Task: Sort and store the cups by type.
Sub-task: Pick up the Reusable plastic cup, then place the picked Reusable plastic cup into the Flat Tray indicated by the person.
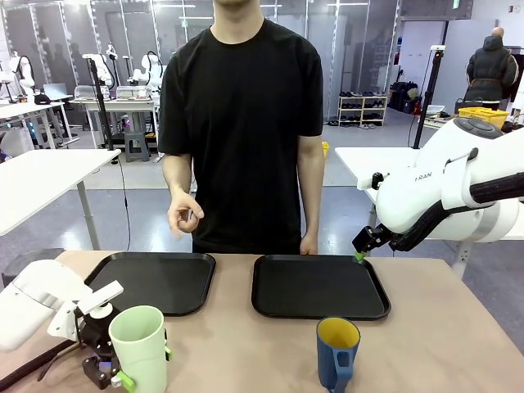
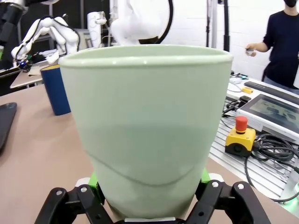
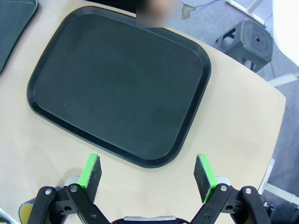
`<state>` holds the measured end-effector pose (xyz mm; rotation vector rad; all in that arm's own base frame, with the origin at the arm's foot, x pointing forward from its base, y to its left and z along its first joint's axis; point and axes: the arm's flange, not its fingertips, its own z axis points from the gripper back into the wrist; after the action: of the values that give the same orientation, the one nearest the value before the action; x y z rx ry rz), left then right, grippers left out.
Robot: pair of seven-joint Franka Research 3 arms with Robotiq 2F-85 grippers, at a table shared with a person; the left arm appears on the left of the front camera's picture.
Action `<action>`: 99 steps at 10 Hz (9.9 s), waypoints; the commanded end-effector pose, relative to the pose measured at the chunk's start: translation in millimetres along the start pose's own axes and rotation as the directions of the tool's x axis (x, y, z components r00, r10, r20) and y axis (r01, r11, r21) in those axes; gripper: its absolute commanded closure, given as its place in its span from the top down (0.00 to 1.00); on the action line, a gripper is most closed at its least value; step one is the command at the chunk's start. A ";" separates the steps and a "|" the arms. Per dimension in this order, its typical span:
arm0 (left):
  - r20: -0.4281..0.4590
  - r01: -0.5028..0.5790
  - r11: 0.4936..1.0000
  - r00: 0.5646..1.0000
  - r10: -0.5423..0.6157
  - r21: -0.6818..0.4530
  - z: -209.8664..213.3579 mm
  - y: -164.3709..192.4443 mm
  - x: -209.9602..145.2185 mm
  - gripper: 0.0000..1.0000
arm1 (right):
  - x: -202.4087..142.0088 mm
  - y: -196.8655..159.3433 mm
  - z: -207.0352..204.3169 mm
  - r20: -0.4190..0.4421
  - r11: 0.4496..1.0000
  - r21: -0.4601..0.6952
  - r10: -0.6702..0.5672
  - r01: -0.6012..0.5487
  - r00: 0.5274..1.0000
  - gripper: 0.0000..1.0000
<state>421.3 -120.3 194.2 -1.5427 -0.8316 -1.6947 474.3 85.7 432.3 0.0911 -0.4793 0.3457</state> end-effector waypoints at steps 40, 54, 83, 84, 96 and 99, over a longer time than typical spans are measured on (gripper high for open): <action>-0.066 0.015 0.925 0.998 0.011 0.379 98.5 -12.3 87.6 0.83 | 0.4 -2.1 0.3 0.003 1.000 0.007 -0.001 0.001 1.000 1.00; -0.018 0.101 0.934 0.995 -0.101 0.344 26.0 98.3 125.4 0.83 | 0.4 -2.1 0.3 0.003 1.000 0.007 -0.001 0.001 1.000 1.00; 0.060 0.099 0.924 0.990 -0.130 0.368 -110.4 334.5 85.1 0.83 | 0.4 -2.1 0.3 0.003 1.000 0.007 -0.001 0.001 1.000 1.00; 0.056 0.093 0.923 0.991 -0.123 0.374 -110.1 338.0 79.2 0.83 | 0.4 -2.1 0.3 0.003 1.000 0.007 -0.001 0.001 1.000 1.00; 0.016 -0.014 0.939 1.000 0.009 0.344 -113.3 357.6 16.7 0.83 | 0.4 -2.1 0.3 0.003 1.000 0.007 -0.001 0.001 1.000 1.00; 0.017 -0.031 0.939 0.999 0.026 0.343 -112.0 357.7 11.8 0.83 | 0.4 -2.1 0.3 0.003 1.000 0.007 -0.001 0.001 1.000 1.00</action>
<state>649.8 -410.1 204.7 -1.3204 -1.0655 -1.4446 474.2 85.9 432.3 0.0912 -0.4793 0.3461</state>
